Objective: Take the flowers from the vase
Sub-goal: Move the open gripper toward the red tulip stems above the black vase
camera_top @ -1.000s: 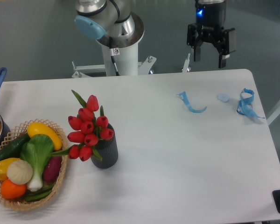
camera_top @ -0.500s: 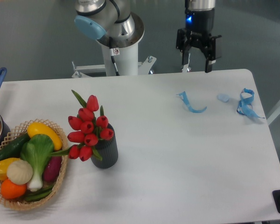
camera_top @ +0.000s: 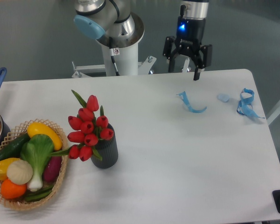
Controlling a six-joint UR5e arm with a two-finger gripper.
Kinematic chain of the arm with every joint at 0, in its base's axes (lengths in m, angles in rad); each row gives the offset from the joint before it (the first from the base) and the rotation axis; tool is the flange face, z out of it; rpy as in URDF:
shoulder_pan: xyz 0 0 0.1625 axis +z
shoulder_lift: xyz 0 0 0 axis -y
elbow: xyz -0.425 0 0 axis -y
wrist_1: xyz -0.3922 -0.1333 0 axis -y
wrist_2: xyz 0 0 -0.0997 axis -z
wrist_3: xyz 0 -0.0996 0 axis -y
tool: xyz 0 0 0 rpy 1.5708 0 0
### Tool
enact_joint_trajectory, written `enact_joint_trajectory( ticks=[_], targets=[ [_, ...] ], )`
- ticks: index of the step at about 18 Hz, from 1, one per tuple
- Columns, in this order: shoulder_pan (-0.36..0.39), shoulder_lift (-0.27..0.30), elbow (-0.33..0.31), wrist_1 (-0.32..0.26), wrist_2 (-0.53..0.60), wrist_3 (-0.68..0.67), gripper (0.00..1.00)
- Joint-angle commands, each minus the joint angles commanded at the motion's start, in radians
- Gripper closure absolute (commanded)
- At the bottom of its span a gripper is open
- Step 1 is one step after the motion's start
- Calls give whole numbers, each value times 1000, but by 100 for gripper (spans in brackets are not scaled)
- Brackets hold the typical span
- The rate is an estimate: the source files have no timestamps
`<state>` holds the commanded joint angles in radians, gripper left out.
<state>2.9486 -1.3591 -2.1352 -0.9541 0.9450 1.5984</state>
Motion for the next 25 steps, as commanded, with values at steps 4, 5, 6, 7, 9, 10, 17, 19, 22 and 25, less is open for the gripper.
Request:
enact_joint_trajectory(
  ticks=[4,5,6,7,9,10,17,19,22,25],
  targets=[
    [-60,-75,29,44,-148,-132,0],
    [-69,-84,32,60,-169,-149,0],
    [-80,-86,32,72,-173,-155,0],
    [-97,-90,32,80,-176,-156,0],
    [-132,-100,38,80,-180,-175,0],
    [-144,-109,43,80,-195,-202,0],
    [-232,-172,64,87,-268,-268,0],
    [-261,-196,75,87,-270,-268,0],
    [-298,-225,89,87,-272,-270,0],
    [-335,-262,112,89,-270,-270,0]
  ],
)
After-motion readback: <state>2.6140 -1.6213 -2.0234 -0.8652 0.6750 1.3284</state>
